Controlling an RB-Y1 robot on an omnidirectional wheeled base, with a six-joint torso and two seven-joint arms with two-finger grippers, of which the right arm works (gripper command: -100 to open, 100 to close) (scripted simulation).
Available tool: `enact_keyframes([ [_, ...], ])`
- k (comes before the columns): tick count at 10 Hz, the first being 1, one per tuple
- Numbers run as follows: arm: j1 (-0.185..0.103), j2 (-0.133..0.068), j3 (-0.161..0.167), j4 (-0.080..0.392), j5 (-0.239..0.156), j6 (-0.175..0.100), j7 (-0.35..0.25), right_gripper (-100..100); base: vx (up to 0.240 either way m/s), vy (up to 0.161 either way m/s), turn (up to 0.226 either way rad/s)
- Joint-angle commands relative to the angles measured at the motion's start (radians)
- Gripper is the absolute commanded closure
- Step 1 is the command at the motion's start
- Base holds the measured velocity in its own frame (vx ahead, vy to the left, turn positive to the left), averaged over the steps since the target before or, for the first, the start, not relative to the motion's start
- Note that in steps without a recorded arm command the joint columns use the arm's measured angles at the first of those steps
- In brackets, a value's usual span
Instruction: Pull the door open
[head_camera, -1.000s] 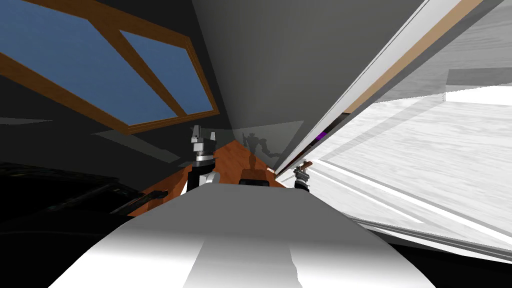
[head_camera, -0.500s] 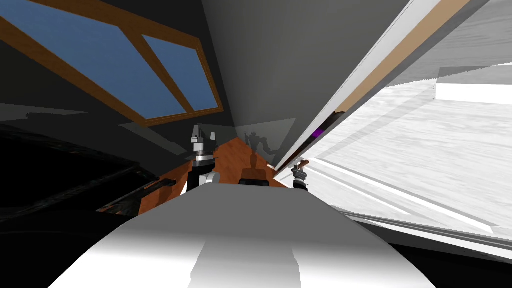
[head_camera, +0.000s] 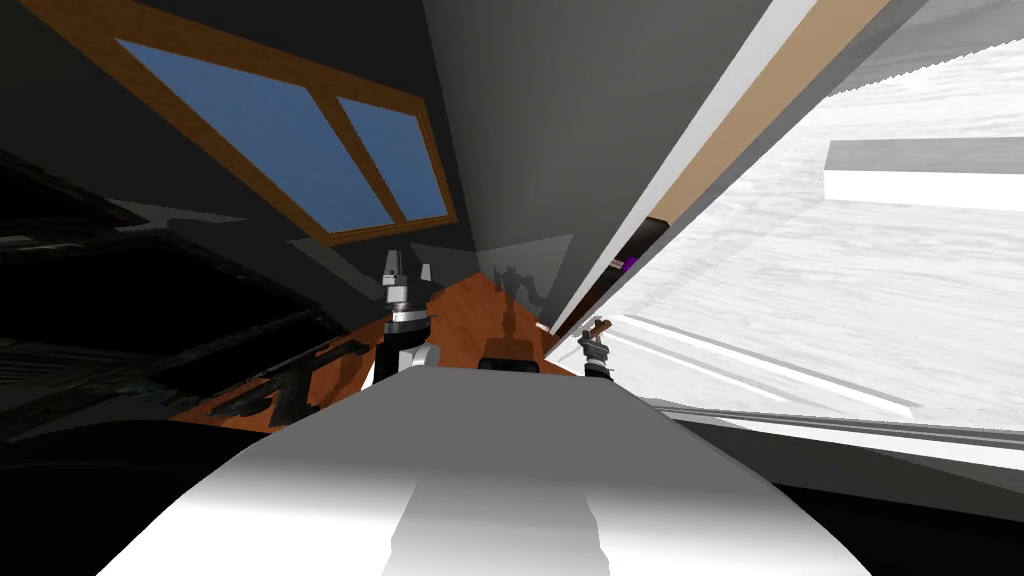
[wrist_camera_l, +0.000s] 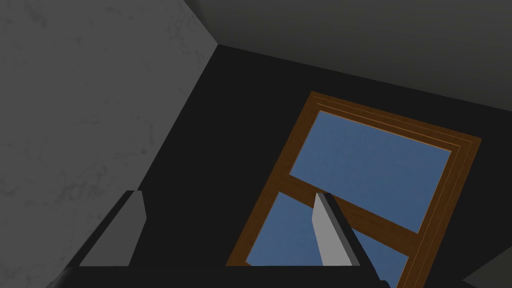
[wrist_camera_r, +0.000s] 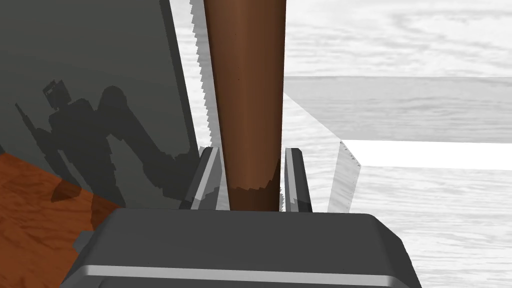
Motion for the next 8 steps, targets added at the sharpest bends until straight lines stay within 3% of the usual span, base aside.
enact_keyframes([
  [1,0.009,-0.011,0.018,-0.004,0.010,-0.011,-0.014,100,-0.157,-0.015,0.100],
  [7,0.048,-0.060,0.096,-0.023,0.052,-0.061,-0.073,100,-0.258,-0.025,0.104],
  [8,0.044,-0.056,0.089,-0.030,0.048,-0.051,-0.065,100,-0.118,0.003,0.019],
])
